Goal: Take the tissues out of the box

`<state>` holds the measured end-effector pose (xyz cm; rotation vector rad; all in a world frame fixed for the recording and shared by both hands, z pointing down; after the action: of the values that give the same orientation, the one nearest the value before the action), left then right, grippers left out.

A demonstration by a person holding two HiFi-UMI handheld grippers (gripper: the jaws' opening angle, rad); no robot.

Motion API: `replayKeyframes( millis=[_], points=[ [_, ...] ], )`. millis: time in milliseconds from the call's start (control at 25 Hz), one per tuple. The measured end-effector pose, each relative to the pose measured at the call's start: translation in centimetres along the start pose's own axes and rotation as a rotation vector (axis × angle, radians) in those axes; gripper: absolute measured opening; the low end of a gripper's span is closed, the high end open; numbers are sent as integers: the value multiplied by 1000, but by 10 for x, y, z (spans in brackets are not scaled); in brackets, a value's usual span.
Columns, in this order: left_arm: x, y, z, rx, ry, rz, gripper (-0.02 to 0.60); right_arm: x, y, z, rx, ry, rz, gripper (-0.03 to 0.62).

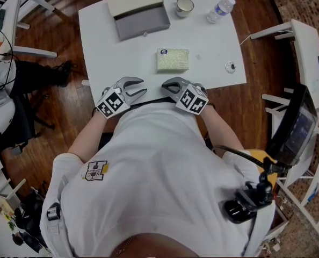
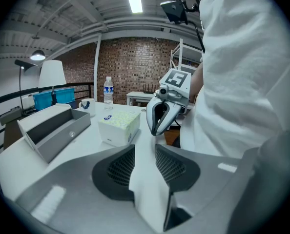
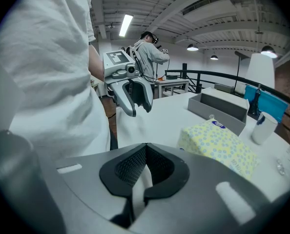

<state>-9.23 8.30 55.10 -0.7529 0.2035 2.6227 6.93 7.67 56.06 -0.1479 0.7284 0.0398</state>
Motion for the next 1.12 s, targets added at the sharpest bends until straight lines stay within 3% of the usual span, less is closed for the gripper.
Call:
replayKeyframes(
  millis=[1120],
  points=[
    [0,4,-4,-1,-15,-13,129,0,-2,-2,22,26,5,-3]
  ],
)
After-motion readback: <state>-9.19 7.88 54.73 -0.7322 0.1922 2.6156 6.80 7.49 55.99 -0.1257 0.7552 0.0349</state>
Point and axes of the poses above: the fingertips, and each gripper's own axes: x backward along the fingers, y to its left, z out of its underside, the point moved 7 cm from there along x, backward along the fingers, and after that the axes turned 5 degrees about -z, right-handed, at the moved point
